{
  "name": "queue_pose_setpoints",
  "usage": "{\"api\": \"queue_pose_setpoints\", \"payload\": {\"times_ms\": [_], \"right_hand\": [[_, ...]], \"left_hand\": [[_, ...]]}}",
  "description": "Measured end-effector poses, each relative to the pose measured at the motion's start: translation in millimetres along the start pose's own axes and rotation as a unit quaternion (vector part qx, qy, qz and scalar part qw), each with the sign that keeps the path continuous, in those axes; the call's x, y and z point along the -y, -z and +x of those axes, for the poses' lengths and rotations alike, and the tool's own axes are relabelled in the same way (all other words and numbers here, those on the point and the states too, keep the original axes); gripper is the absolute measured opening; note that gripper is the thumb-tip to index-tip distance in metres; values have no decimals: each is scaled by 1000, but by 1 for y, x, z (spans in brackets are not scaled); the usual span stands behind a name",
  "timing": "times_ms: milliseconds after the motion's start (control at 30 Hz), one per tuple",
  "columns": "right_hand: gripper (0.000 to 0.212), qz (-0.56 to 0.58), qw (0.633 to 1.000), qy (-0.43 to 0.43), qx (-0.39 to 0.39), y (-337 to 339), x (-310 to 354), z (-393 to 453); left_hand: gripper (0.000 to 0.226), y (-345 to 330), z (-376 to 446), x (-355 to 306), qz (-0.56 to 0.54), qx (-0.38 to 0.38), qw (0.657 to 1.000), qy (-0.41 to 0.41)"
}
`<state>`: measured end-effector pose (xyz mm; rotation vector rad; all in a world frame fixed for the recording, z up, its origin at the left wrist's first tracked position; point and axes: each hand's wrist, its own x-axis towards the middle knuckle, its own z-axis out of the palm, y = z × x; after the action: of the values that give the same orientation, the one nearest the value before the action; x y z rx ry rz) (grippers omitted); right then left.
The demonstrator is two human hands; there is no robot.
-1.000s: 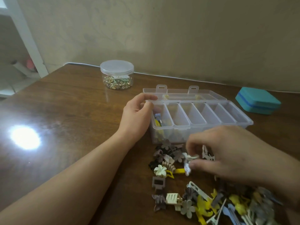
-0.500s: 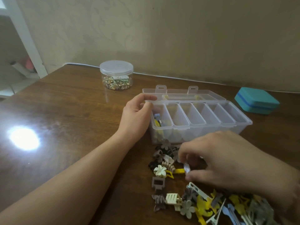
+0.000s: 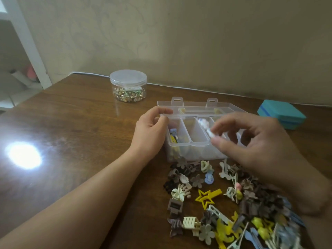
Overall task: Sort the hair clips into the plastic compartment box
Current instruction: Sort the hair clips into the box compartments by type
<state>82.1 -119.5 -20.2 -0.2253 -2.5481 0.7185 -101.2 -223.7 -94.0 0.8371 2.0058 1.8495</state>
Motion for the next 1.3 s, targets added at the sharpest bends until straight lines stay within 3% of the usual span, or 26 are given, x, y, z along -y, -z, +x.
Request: {"api": "queue_pose_setpoints", "payload": {"times_ms": [67,167,267,333,433,700,1133,1300], "right_hand": [[17,-42,999,-10,-31,-10,-8,5],[30,-166,986,-5,6,-16,-17,5],[24,-196,980,32,0,-9,-12,1],[15,-231,970,35,73,-3,-5,-2],[24,-296,924,-19,242,-3,8,-6],[66,-392,879,-88,255,-19,2,-4],[21,-280,914,-70,286,-18,3,-6],[18,-272,923,-63,263,-19,1,-7]], "left_hand": [[29,0,0,0,0,1,1000,0],[29,0,-1,0,4,0,1000,-4],[30,0,0,0,14,-5,1000,-5],[30,0,0,-1,12,-7,1000,-4],[30,0,0,-1,9,-12,1000,-3],[30,0,1,0,10,-4,1000,-3],[29,0,-1,-3,28,-12,1000,-3],[29,0,0,-1,19,-11,1000,-5]]}}
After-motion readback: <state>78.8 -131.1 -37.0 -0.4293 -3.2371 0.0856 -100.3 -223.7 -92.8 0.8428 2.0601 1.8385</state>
